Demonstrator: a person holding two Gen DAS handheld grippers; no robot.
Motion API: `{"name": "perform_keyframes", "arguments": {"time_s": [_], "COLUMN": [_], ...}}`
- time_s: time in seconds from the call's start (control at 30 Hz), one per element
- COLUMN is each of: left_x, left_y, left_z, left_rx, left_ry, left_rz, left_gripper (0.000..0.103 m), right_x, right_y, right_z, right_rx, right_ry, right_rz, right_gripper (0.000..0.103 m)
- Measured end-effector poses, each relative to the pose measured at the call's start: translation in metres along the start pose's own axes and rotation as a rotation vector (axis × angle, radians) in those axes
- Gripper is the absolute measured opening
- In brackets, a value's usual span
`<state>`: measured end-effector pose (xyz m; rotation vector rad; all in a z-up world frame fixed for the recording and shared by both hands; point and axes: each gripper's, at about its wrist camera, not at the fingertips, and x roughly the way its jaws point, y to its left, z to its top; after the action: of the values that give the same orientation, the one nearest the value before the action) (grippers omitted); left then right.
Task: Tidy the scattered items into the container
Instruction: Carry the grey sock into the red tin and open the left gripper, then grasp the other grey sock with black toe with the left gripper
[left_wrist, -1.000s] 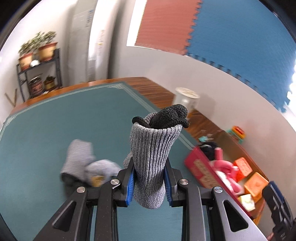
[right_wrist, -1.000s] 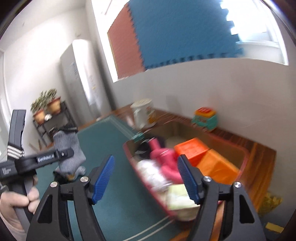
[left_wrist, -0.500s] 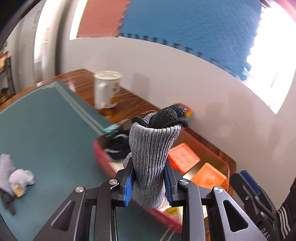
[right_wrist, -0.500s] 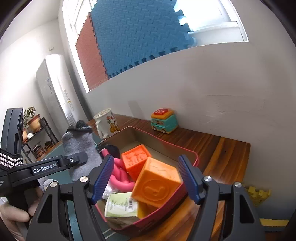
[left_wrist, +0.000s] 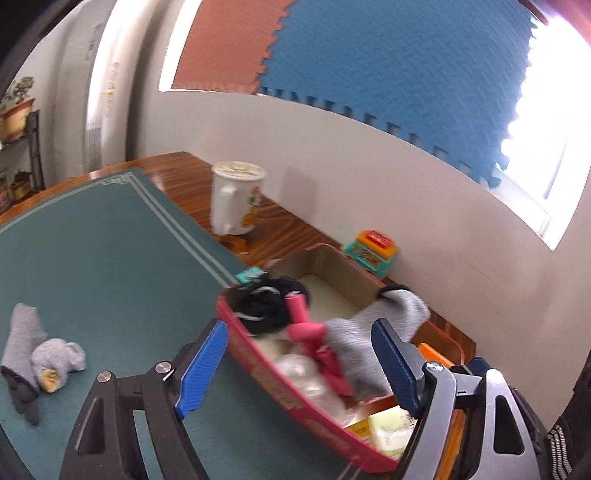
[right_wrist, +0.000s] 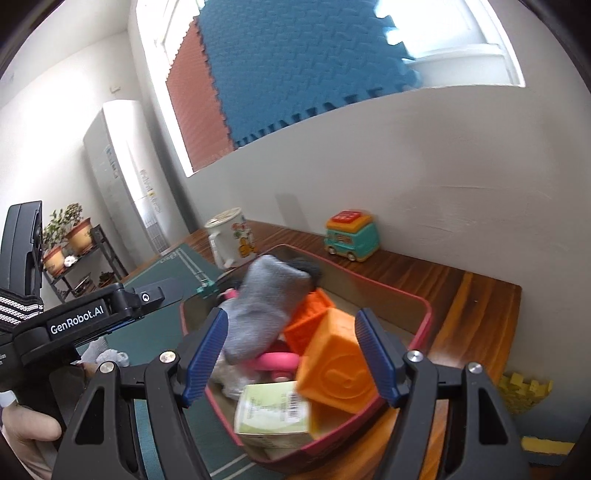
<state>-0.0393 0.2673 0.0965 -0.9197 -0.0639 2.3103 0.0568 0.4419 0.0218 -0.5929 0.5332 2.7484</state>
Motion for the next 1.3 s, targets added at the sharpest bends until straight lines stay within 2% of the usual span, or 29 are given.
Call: {"name": "perform_keyframes", "arguments": {"time_s": [0.17, 0.57, 0.77, 0.87, 0.97, 1.1, 1.2, 1.3], "left_x": [-0.016, -0.076, -0.08, -0.066, -0.054, -0.041, -0.035, -0.038], "left_y": [0.04, 0.185, 0.229, 0.239, 0.243, 0.248, 0.258, 0.268], "left_z": [-0.008, -0.028, -0.036, -0.039, -0.043, -0.05, -0.056, -0.06], "left_rx": [-0.061, -0.309, -0.392, -0.405, -0.397, -0.371, -0.397, -0.451], "left_ry": [-0.009, -0.062, -0.049, -0.017, 0.001, 0.012, 0.032, 0.028], "left_rz": [0.106, 0.316, 0.325, 0.297, 0.28, 0.297, 0.27, 0.224], "left_gripper": [0.082, 0.082, 0.082, 0.082, 0.082, 0.081, 0.06, 0.043], "right_x": [0.0, 0.015, 0.029, 0.035, 0.04, 0.046, 0.051, 0.057], "right_y": [0.025, 0.104, 0.133, 0.142, 0.149, 0.156, 0.162, 0.169], "right_z": [-0.004, -0.024, -0.038, -0.042, -0.046, -0.051, -0.054, -0.055], "right_rx": [-0.043, -0.168, -0.22, -0.236, -0.245, -0.258, -0.27, -0.284], "right_ry": [0.01, 0.083, 0.131, 0.15, 0.163, 0.181, 0.194, 0.21], "right_rz": [0.038, 0.16, 0.189, 0.19, 0.188, 0.188, 0.19, 0.196], "right_gripper": [0.075, 0.076, 0.077, 0.077, 0.077, 0.077, 0.077, 0.077]}}
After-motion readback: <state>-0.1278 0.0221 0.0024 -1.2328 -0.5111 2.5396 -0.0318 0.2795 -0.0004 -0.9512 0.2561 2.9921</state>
